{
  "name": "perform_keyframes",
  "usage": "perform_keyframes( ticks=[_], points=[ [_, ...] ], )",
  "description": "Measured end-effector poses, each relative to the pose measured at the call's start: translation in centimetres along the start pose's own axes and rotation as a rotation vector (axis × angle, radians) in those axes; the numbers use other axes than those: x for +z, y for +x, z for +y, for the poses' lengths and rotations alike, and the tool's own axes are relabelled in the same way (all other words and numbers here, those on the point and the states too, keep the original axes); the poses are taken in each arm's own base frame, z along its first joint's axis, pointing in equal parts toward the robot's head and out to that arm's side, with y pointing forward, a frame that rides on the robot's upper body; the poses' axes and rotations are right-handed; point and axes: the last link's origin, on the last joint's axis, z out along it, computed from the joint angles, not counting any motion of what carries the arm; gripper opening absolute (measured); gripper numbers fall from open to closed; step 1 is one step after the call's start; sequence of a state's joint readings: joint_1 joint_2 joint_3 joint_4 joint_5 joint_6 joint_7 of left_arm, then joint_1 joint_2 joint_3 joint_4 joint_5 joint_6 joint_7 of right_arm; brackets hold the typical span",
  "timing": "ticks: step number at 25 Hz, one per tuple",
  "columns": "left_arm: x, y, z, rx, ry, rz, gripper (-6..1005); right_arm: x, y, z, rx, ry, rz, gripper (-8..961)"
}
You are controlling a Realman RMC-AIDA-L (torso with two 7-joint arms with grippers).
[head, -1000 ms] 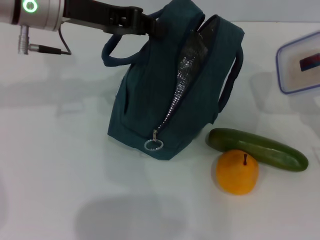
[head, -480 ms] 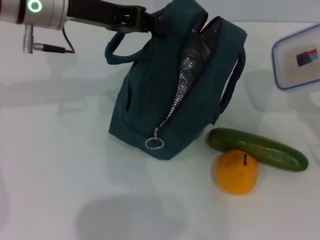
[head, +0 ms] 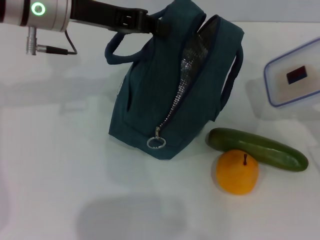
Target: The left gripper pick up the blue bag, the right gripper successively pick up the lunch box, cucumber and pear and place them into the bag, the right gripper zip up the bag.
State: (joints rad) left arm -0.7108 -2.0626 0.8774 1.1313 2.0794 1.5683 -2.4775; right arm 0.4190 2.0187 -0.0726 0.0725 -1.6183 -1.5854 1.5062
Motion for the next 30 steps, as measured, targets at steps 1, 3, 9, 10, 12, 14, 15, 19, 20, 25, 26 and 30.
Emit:
perform_keyframes(
  ticks=[1, 3, 9, 10, 12, 14, 15, 19, 20, 25, 26, 30],
  points=[
    [0.0, 0.0, -0.1, 0.004, 0.002, 0.003, 53, 0.0, 0.2, 0.0, 0.008, -0.001, 0.008, 95],
    [0.0, 0.2, -0.1, 0.012, 0.007, 0.006, 53, 0.1, 0.5, 0.1, 0.031, -0.010, 0.031, 95],
    [0.1, 0.4, -0.3, 0.036, 0.017, 0.016, 53, 0.3, 0.9, -0.1, 0.047, 0.009, 0.059, 95],
    [0.1, 0.4, -0.3, 0.038, 0.017, 0.017, 53, 0.2, 0.9, -0.3, 0.046, 0.020, 0.060, 95],
    [0.0, 0.4, -0.4, 0.041, 0.018, 0.017, 54, -0.1, 0.8, -0.8, 0.044, 0.053, 0.067, 95],
    [0.1, 0.3, -0.5, 0.036, 0.018, 0.016, 54, -0.4, 0.7, -1.2, 0.041, 0.086, 0.076, 95],
    [0.1, 0.2, -0.6, 0.033, 0.017, 0.017, 54, -0.5, 0.7, -1.4, 0.037, 0.099, 0.078, 94],
    [0.1, 0.2, -0.7, 0.032, 0.017, 0.017, 53, -0.7, 0.6, -2.4, 0.020, 0.165, 0.102, 94],
    [0.1, 0.2, -0.7, 0.033, 0.018, 0.018, 53, -0.7, 0.6, -2.4, 0.020, 0.165, 0.102, 94],
    [0.1, 0.3, -0.8, 0.036, 0.025, 0.022, 54, -0.6, 0.3, -3.1, -0.002, 0.214, 0.107, 94],
    [0.1, 0.3, -0.8, 0.037, 0.025, 0.023, 54, -0.5, 0.3, -3.2, -0.005, 0.219, 0.108, 94],
    [0.1, 0.4, -0.8, 0.041, 0.026, 0.025, 53, -0.4, -0.1, -3.3, -0.019, 0.226, 0.102, 94]
  ],
)
